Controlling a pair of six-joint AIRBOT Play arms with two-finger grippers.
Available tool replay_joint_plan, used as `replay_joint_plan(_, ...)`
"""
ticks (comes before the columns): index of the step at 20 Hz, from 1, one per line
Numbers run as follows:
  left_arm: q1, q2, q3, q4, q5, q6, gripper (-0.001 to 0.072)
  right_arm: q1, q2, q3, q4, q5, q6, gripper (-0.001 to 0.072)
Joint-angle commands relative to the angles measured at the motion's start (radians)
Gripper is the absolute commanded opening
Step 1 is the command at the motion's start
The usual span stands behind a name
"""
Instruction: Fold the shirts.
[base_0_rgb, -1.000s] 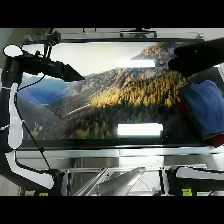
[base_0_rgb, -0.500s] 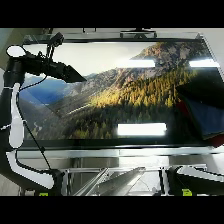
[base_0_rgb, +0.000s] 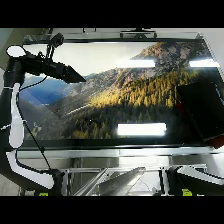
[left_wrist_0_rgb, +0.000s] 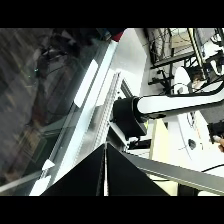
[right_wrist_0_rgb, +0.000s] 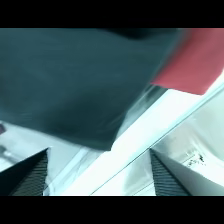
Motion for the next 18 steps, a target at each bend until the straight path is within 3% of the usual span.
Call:
replay_joint_plan(1,0.000,-0.001,0.000,-0.001,0.002,0.000,0.0019,0.009,0.003,0.012,-0.028,0.039,0.002,0.0698)
replay_joint_plan(7,0.022,0.031,0.001,-0.008,0.016,-0.008,0.0017,0.172,0.058,0.152,0.209,0.101,0.031,0.0686)
replay_joint_plan(8,0.035,0.051,0.001,-0.006,0.019,-0.008,0.0016,0.228,0.082,0.158,0.219,0.100,0.053,0.0504)
replay_joint_plan(9,0.053,0.074,0.001,-0.005,0.017,-0.008,0.0016,0.283,0.108,0.159,0.222,0.097,0.063,0.0204)
replay_joint_plan(10,0.076,0.101,0.001,0.000,0.011,-0.007,0.0016,0.344,0.138,0.158,0.222,0.092,0.091,0.0012)
replay_joint_plan(14,0.169,0.224,-0.042,0.056,0.034,-0.006,0.0016,0.613,0.294,0.117,0.251,-0.011,0.111,0.0015)
replay_joint_plan(18,0.186,0.434,-0.404,0.055,0.080,0.040,0.0016,0.985,0.537,-0.182,0.275,-0.250,0.142,0.0016)
